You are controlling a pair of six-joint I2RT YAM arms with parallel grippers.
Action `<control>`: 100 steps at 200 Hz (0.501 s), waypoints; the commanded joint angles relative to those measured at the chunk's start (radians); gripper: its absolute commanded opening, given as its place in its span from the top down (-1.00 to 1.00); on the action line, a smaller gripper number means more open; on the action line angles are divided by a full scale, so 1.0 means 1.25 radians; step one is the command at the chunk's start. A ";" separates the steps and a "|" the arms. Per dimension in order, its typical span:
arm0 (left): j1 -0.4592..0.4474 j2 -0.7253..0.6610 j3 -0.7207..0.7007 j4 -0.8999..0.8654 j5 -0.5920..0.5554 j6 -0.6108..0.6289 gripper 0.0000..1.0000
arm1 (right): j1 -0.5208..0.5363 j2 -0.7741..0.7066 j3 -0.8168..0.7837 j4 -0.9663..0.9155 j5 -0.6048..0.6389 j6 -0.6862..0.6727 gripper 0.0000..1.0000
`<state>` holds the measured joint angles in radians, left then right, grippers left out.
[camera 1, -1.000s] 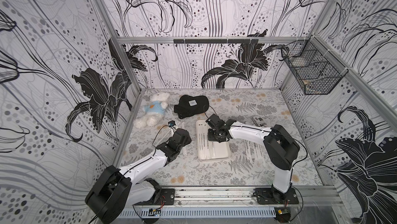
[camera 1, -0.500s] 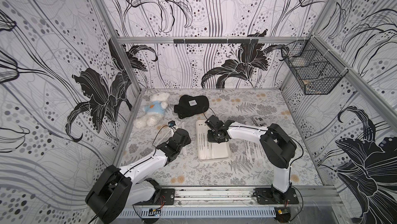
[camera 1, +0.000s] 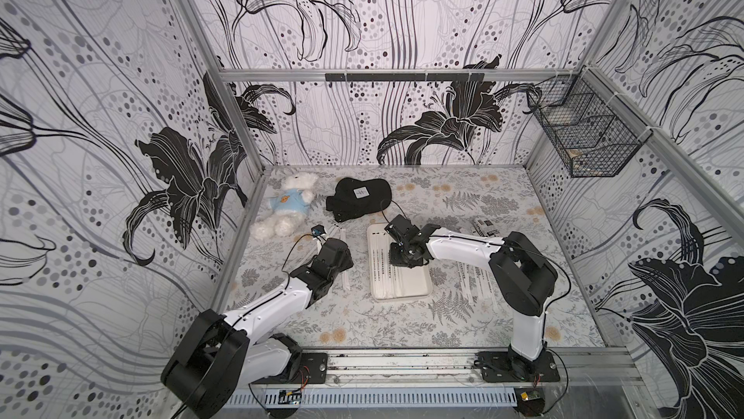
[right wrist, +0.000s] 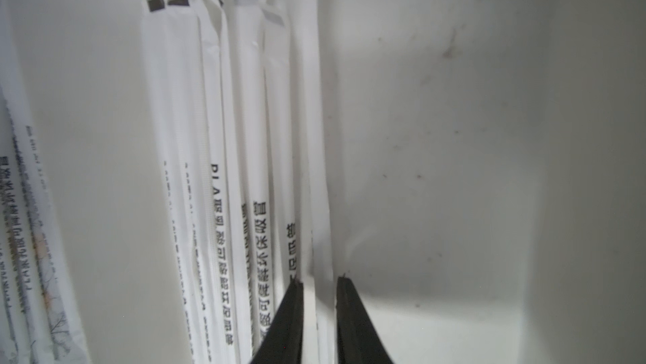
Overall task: Put the straws into the storage box
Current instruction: Place the straw in the storage box.
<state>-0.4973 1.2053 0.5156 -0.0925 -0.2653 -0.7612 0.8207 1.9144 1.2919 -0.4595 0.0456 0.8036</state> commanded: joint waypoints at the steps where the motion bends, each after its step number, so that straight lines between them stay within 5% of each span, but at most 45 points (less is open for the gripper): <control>1: 0.035 0.039 0.042 0.000 0.069 0.059 0.13 | -0.001 -0.063 0.029 -0.035 0.017 -0.003 0.53; 100: 0.052 0.282 0.213 -0.094 0.085 0.151 0.43 | -0.022 -0.099 -0.027 0.000 0.028 0.000 0.49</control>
<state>-0.4374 1.5181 0.7383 -0.1879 -0.1593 -0.6071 0.7933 1.8175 1.2785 -0.4603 0.0612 0.8005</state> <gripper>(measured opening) 0.290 0.253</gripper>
